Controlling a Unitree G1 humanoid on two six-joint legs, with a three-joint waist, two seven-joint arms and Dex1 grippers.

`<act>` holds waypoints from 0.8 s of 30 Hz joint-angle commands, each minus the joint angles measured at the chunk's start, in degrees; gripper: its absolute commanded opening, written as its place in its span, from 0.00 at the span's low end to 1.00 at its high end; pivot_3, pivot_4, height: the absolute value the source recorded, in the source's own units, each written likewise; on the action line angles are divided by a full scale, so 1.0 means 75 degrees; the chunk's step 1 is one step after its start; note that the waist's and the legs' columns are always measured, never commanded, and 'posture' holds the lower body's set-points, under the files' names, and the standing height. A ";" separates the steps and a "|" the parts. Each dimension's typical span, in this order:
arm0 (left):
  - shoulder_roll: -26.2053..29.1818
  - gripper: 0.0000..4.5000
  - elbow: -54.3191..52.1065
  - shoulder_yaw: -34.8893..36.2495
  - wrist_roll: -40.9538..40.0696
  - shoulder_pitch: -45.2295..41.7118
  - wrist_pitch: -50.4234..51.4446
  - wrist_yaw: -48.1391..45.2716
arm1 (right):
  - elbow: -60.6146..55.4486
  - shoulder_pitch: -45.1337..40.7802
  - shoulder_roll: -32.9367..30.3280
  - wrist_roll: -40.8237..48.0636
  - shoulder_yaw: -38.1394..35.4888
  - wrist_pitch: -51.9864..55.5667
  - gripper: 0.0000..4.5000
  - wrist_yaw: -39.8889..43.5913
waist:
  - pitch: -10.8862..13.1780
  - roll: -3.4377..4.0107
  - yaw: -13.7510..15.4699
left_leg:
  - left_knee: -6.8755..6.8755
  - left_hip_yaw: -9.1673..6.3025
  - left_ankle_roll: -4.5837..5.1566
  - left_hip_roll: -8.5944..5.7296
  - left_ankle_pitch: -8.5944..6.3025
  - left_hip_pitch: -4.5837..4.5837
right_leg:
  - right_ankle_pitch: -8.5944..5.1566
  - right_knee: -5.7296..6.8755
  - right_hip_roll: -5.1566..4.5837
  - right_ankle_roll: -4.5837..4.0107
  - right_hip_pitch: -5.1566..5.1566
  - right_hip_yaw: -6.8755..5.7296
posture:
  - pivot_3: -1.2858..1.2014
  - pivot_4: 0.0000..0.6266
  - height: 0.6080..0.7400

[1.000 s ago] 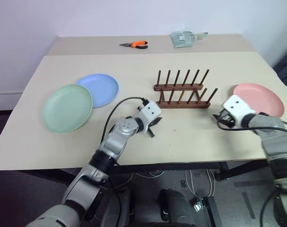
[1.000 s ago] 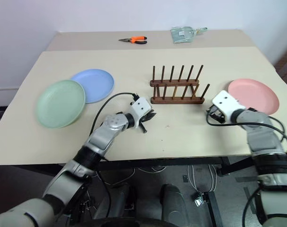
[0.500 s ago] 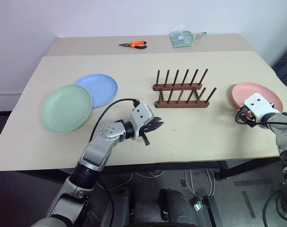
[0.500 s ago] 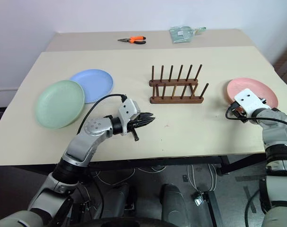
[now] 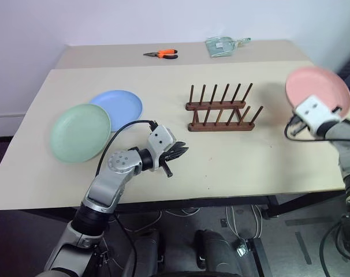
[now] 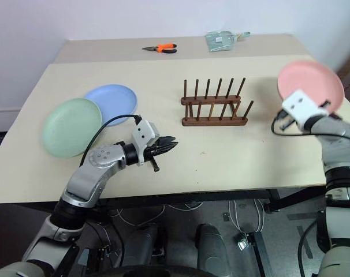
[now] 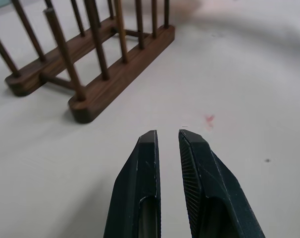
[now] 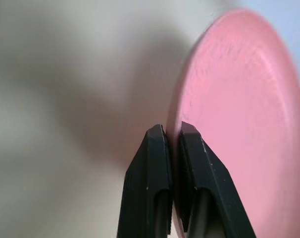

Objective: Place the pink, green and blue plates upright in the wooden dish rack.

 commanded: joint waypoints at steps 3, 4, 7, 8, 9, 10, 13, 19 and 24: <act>0.0151 0.14 -0.0150 0.0243 -0.0135 0.0009 -0.0114 -0.0039 | -0.3492 -0.0917 0.0500 0.4574 -0.2026 0.3953 0.01 0.1026 | 0.0000 -0.0004 0.0061 | 0.0000 -0.0011 -0.0001 0.0014 0.0000 -0.0001 | 0.0000 0.0003 -0.0004 -0.0001 0.0001 -0.0002 | 0.52 0.24 1.00; 0.0168 0.14 -0.0106 0.0248 -0.0133 -0.0016 -0.0134 -0.0051 | -0.3748 -0.1027 0.0580 0.5282 -0.2303 0.4585 0.01 0.1068 | 0.0000 -0.0005 0.0092 | 0.0000 -0.0021 -0.0001 0.0017 -0.0001 -0.0003 | -0.0001 0.0001 -0.0008 -0.0003 0.0003 -0.0007 | 0.52 0.24 1.00; 0.0195 0.14 -0.0016 0.0260 -0.0158 -0.0087 -0.0168 -0.0047 | -0.4056 -0.1222 0.0687 0.6690 -0.2775 0.6101 0.01 0.0988 | -0.0001 -0.0006 0.0129 | 0.0000 -0.0034 0.0002 0.0007 -0.0004 -0.0014 | -0.0001 -0.0006 -0.0036 -0.0006 0.0006 -0.0017 | 0.52 0.24 1.00; 0.0192 0.14 -0.0001 0.0260 -0.0165 -0.0104 -0.0170 -0.0040 | -0.4097 -0.1219 0.0724 0.6957 -0.2836 0.6381 0.01 0.0938 | -0.0001 -0.0006 0.0127 | 0.0000 -0.0037 0.0006 -0.0005 -0.0007 -0.0015 | -0.0002 -0.0007 -0.0051 -0.0009 0.0006 -0.0019 | 0.52 0.24 1.00; 0.0185 0.14 0.0015 0.0255 -0.0164 -0.0118 -0.0178 -0.0033 | -0.4089 -0.1227 0.0774 0.7150 -0.2885 0.6587 0.01 0.0857 | -0.0001 -0.0006 0.0105 | 0.0001 -0.0036 0.0010 -0.0010 -0.0010 -0.0018 | -0.0008 -0.0012 -0.0058 -0.0021 0.0005 -0.0017 | 0.52 0.24 1.00; 0.0182 0.14 0.0019 0.0250 -0.0166 -0.0123 -0.0182 -0.0030 | -0.4012 -0.1280 0.0859 0.7382 -0.2961 0.6816 0.01 0.0721 | -0.0001 -0.0006 0.0079 | 0.0001 -0.0036 0.0012 -0.0017 -0.0012 -0.0021 | -0.0013 -0.0016 -0.0067 -0.0031 0.0004 -0.0016 | 0.52 0.24 1.00; 0.0176 0.14 -0.0013 0.0237 -0.0169 -0.0107 -0.0190 -0.0017 | -0.3819 -0.1254 0.0963 0.7415 -0.2912 0.6993 0.01 0.0567 | -0.0002 -0.0002 0.0054 | -0.0001 -0.0032 0.0014 -0.0020 -0.0014 -0.0033 | -0.0012 -0.0015 -0.0073 -0.0030 -0.0016 -0.0012 | 0.52 0.24 1.00; 0.0211 0.14 -0.0160 0.0235 -0.0199 -0.0001 -0.0139 0.0029 | -0.3349 -0.1291 0.1120 0.7538 -0.2922 0.7276 0.01 0.0467 | -0.0002 -0.0002 0.0053 | -0.0017 -0.0025 0.0008 -0.0019 -0.0010 -0.0034 | -0.0008 -0.0013 -0.0073 -0.0022 -0.0028 -0.0012 | 0.52 0.24 1.00; 0.0228 0.14 -0.0247 0.0230 -0.0198 0.0060 -0.0113 0.0066 | -0.2820 -0.1351 0.1219 0.7273 -0.2741 0.7360 0.01 0.0313 | -0.0002 -0.0001 0.0059 | -0.0017 -0.0023 0.0009 -0.0019 -0.0011 -0.0036 | -0.0009 -0.0014 -0.0072 -0.0025 -0.0029 -0.0012 | 0.52 0.24 1.00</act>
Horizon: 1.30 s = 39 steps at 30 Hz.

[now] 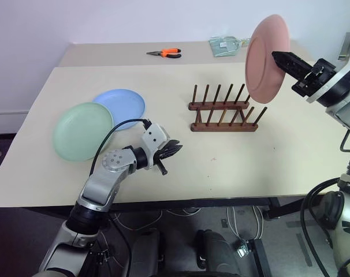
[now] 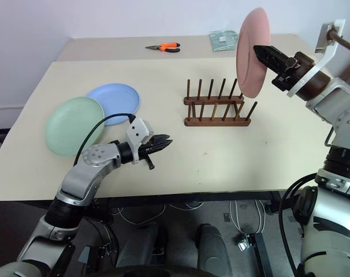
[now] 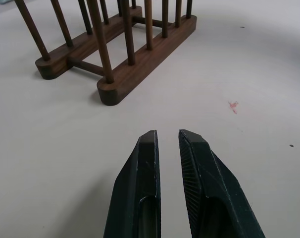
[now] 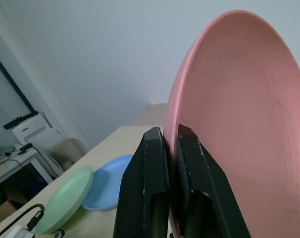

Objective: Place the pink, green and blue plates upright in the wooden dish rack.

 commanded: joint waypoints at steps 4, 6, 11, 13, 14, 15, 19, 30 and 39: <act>0.0023 0.14 -0.0368 0.0089 -0.0080 0.0034 -0.0047 0.0049 | 0.0766 -0.0393 0.0121 -0.0406 0.0002 -0.0225 0.01 -0.0265 | 0.0000 0.0000 -0.0012 | -0.0001 0.0000 0.0000 0.0000 0.0000 0.0000 | -0.0003 0.0000 0.0000 -0.0006 -0.0001 0.0000 | 0.52 0.24 1.00; 0.0016 0.14 -0.0370 0.0076 -0.0079 0.0030 -0.0050 0.0056 | 0.1006 -0.0418 0.0111 -0.0511 0.0063 -0.0217 0.01 -0.0168 | 0.0000 0.0001 -0.0008 | -0.0001 0.0002 0.0000 0.0000 0.0000 0.0000 | -0.0003 0.0000 0.0000 -0.0006 -0.0001 0.0000 | 0.52 0.24 1.00; -0.0012 0.14 -0.0347 0.0094 -0.0094 0.0010 -0.0027 0.0094 | 0.1248 -0.0516 0.0111 -0.0880 0.0178 -0.0588 0.24 0.0015 | 0.0000 0.0001 -0.0010 | -0.0002 0.0003 0.0000 0.0000 0.0000 0.0000 | -0.0003 0.0000 0.0001 -0.0005 -0.0001 0.0000 | 0.52 0.24 1.00; -0.0079 0.14 -0.0351 0.0213 -0.0300 0.0031 0.0189 0.0096 | 0.1337 -0.0649 0.0150 -0.1405 0.0286 -0.1330 0.45 -0.0199 | 0.0000 0.0001 -0.0011 | -0.0002 0.0005 0.0000 0.0000 0.0000 0.0000 | -0.0003 0.0000 0.0001 -0.0005 -0.0001 0.0000 | 0.52 0.24 1.00; -0.0094 0.20 -0.0361 0.0246 -0.0341 0.0038 0.0255 0.0118 | 0.1385 -0.0697 0.0167 -0.1665 0.0340 -0.1730 0.56 -0.0268 | 0.0000 0.0001 -0.0010 | -0.0002 0.0005 0.0000 0.0000 0.0000 -0.0001 | -0.0003 0.0000 0.0001 -0.0005 -0.0002 0.0000 | 0.52 0.24 1.00; -0.0146 0.27 -0.0348 0.0324 -0.0388 0.0032 0.0306 0.0209 | 0.1481 -0.0752 0.0150 -0.2055 0.0451 -0.2307 0.56 -0.0328 | 0.0001 0.0002 -0.0010 | -0.0002 0.0005 0.0000 0.0000 0.0000 -0.0001 | -0.0003 0.0000 0.0002 -0.0004 -0.0002 0.0000 | 0.52 0.24 1.00; -0.0587 0.66 -0.0233 0.1083 -0.0522 -0.0213 0.0437 0.1155 | 0.1739 -0.1087 -0.0041 -0.3300 0.0730 -0.4200 0.56 -0.0590 | 0.0002 0.0003 -0.0007 | -0.0002 0.0008 0.0000 0.0000 0.0001 -0.0001 | 0.0004 -0.0001 0.0008 0.0008 -0.0004 0.0000 | 0.52 0.24 1.00; -0.0779 0.87 0.0561 0.5364 0.0856 -0.1454 0.1462 0.7243 | -0.2838 0.0382 -0.0053 -0.3225 0.3008 -0.3912 0.56 0.1644 | -0.0006 -0.0035 -0.0165 | -0.0012 0.0001 0.0002 0.0031 0.0003 0.0007 | 0.0009 0.0015 0.0060 0.0026 0.0004 -0.0005 | 0.52 0.24 1.00; -0.1744 0.87 -0.1361 0.6647 0.0244 -0.0510 0.4394 0.7690 | -0.3980 0.1673 0.0529 -0.3690 0.4436 -0.3830 0.56 0.1970 | 0.0001 -0.0076 0.0051 | 0.0025 -0.0020 -0.0024 -0.0007 0.0009 -0.0002 | 0.0010 0.0011 0.0008 0.0025 0.0015 -0.0013 | 0.52 0.24 1.00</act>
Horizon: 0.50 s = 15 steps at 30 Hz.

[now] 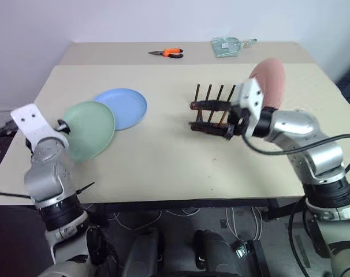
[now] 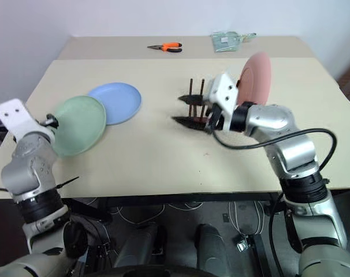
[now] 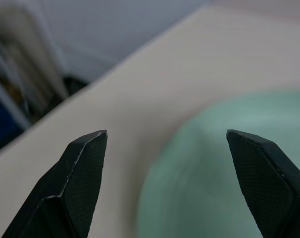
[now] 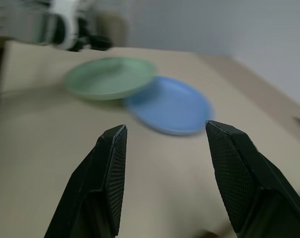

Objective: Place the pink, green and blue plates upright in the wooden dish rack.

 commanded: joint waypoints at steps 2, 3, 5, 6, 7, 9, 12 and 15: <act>-0.0554 0.87 -0.0808 0.0844 -0.0369 0.0105 0.1140 0.0255 | -0.0355 0.0263 0.0105 -0.0170 0.0123 -0.0086 0.56 0.0110 | -0.0002 -0.0013 -0.0025 | -0.0001 -0.0003 -0.0005 0.0000 0.0000 0.0001 | 0.0000 -0.0001 -0.0001 -0.0001 -0.0001 -0.0001 | 0.52 0.24 1.00; -0.0724 0.87 -0.0809 0.1069 -0.0498 0.0056 0.1387 0.0262 | -0.0372 0.0312 0.0120 -0.0190 0.0152 -0.0071 0.56 0.0128 | -0.0001 -0.0013 -0.0034 | -0.0001 -0.0003 -0.0005 0.0000 0.0000 0.0001 | 0.0000 0.0000 -0.0001 -0.0001 -0.0003 -0.0001 | 0.52 0.24 1.00; -0.0992 0.87 -0.0729 0.1349 -0.0844 -0.0041 0.1700 0.0084 | -0.0388 0.0401 0.0137 -0.0276 0.0209 -0.0114 0.56 0.0177 | -0.0001 -0.0014 -0.0042 | -0.0005 -0.0005 -0.0004 0.0000 -0.0001 0.0002 | 0.0000 0.0004 0.0000 -0.0001 -0.0008 -0.0001 | 0.52 0.24 1.00; -0.1088 0.87 -0.0691 0.1464 -0.0992 -0.0099 0.1786 0.0005 | -0.0401 0.0421 0.0157 -0.0307 0.0221 -0.0114 0.56 0.0182 | -0.0002 -0.0012 -0.0036 | -0.0007 -0.0005 -0.0004 0.0001 -0.0001 0.0002 | 0.0000 0.0004 0.0001 -0.0001 -0.0009 -0.0001 | 0.52 0.24 1.00; -0.1188 0.76 -0.0650 0.1587 -0.1088 -0.0161 0.1884 -0.0018 | -0.0418 0.0440 0.0180 -0.0318 0.0223 -0.0100 0.56 0.0179 | -0.0003 -0.0011 -0.0027 | -0.0009 -0.0005 -0.0004 0.0001 -0.0001 0.0004 | -0.0001 0.0004 0.0001 -0.0002 -0.0009 -0.0002 | 0.52 0.24 1.00; -0.1415 0.59 -0.0617 0.1865 -0.1275 -0.0273 0.1926 0.0006 | -0.0462 0.0489 0.0216 -0.0356 0.0228 -0.0088 0.56 0.0153 | -0.0003 -0.0011 -0.0029 | -0.0010 -0.0006 -0.0004 0.0000 -0.0001 0.0004 | -0.0001 0.0004 0.0001 -0.0003 -0.0008 -0.0003 | 0.52 0.24 1.00; -0.1695 0.33 -0.0613 0.2243 -0.1418 -0.0441 0.1831 0.0212 | -0.0482 0.0618 0.0211 -0.0533 0.0253 -0.0177 0.56 0.0124 | -0.0003 -0.0011 -0.0009 | -0.0010 -0.0006 0.0001 0.0000 -0.0004 0.0004 | -0.0001 0.0004 0.0000 -0.0003 -0.0007 -0.0003 | 0.52 0.24 1.00; -0.1789 0.01 -0.0602 0.2355 -0.1444 -0.0486 0.1649 0.0358 | -0.0511 0.0777 0.0193 -0.0714 0.0264 -0.0285 0.56 0.0115 | -0.0005 -0.0011 -0.0009 | -0.0010 -0.0006 0.0001 -0.0001 -0.0005 0.0004 | -0.0001 0.0002 -0.0001 -0.0004 -0.0005 -0.0003 | 0.52 0.24 1.00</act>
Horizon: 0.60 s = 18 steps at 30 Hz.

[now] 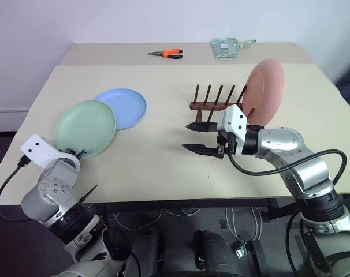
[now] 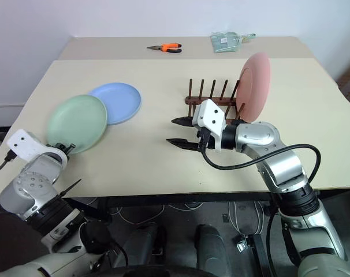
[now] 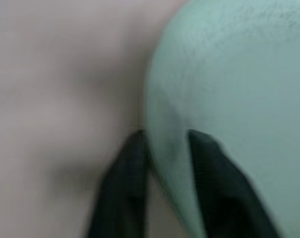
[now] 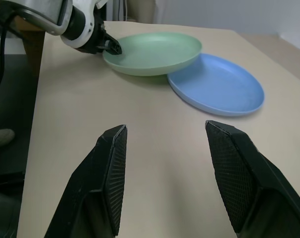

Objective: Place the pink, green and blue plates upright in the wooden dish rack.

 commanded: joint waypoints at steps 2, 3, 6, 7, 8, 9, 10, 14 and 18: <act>-0.0133 0.01 0.0104 0.0046 -0.0194 -0.0007 -0.0117 0.0189 | -0.0278 0.0105 0.0016 -0.0141 -0.0088 -0.0173 0.56 0.0014 | -0.0002 0.0000 -0.0017 | 0.0000 0.0000 0.0000 0.0000 0.0000 0.0002 | 0.0000 0.0000 0.0000 0.0000 0.0001 0.0000 | 0.52 0.24 1.00; -0.0071 0.01 0.0069 -0.0106 -0.0192 0.0024 -0.0209 0.0149 | -0.0277 0.0115 0.0005 -0.0133 -0.0087 -0.0130 0.56 0.0044 | -0.0002 0.0000 -0.0022 | -0.0001 0.0000 0.0000 0.0000 0.0000 0.0002 | 0.0000 0.0000 0.0000 0.0000 0.0001 0.0000 | 0.52 0.24 1.00; 0.0032 0.00 -0.0225 -0.0584 -0.0316 -0.0067 -0.0913 -0.0090 | -0.0166 0.0050 -0.0042 -0.0375 -0.0047 -0.0235 0.76 0.0029 | 0.0000 -0.0002 -0.0021 | -0.0004 0.0000 0.0000 0.0001 0.0000 0.0002 | 0.0000 0.0001 0.0001 -0.0001 -0.0002 0.0000 | 0.52 0.24 1.00; 0.0033 0.00 -0.0379 -0.0695 -0.0449 -0.0158 -0.1241 -0.0226 | -0.0129 0.0012 -0.0035 -0.0491 -0.0040 -0.0338 0.86 0.0007 | 0.0000 -0.0003 -0.0018 | -0.0003 0.0000 0.0000 0.0001 0.0000 0.0001 | 0.0000 0.0000 0.0001 -0.0002 -0.0002 0.0000 | 0.52 0.24 1.00; 0.0087 0.00 -0.0549 -0.0935 -0.0527 -0.0239 -0.1481 -0.0378 | -0.0094 -0.0046 -0.0033 -0.0693 -0.0007 -0.0519 0.97 -0.0038 | 0.0001 -0.0004 -0.0019 | -0.0003 0.0000 -0.0001 0.0001 0.0000 0.0000 | 0.0000 -0.0002 0.0000 -0.0002 -0.0003 0.0000 | 0.52 0.24 1.00; 0.0185 0.00 -0.0714 -0.1321 -0.0564 -0.0291 -0.1615 -0.0577 | -0.0044 -0.0127 -0.0035 -0.0998 0.0066 -0.0837 0.99 -0.0094 | 0.0002 -0.0006 -0.0021 | -0.0003 0.0000 -0.0002 0.0000 -0.0002 -0.0001 | 0.0000 -0.0003 0.0000 -0.0003 -0.0003 0.0001 | 0.52 0.24 1.00; 0.0277 0.00 -0.0828 -0.1673 -0.0558 -0.0306 -0.1679 -0.0704 | 0.0006 -0.0193 -0.0027 -0.1260 0.0130 -0.1111 0.99 -0.0141 | 0.0002 -0.0006 -0.0021 | -0.0003 0.0001 -0.0006 0.0000 -0.0004 -0.0002 | 0.0000 -0.0003 -0.0001 -0.0003 -0.0004 0.0001 | 0.52 0.24 1.00; 0.0738 0.00 -0.1120 -0.3330 -0.0333 -0.0518 -0.1663 -0.1097 | 0.0611 -0.0698 0.0053 -0.2707 0.0608 -0.2599 0.99 -0.0485 | 0.0002 -0.0006 -0.0042 | -0.0006 0.0003 -0.0026 0.0000 0.0008 -0.0002 | 0.0000 -0.0003 0.0002 -0.0003 -0.0008 0.0001 | 0.52 0.24 1.00; 0.0717 0.00 -0.1247 -0.4399 -0.0383 -0.0909 -0.1266 -0.1123 | 0.1590 -0.1458 0.0308 -0.4201 0.1145 -0.3778 0.99 -0.1161 | 0.0003 -0.0005 -0.0058 | -0.0010 0.0009 -0.0051 -0.0002 0.0030 -0.0001 | 0.0000 -0.0003 0.0008 -0.0003 -0.0010 0.0004 | 0.52 0.24 1.00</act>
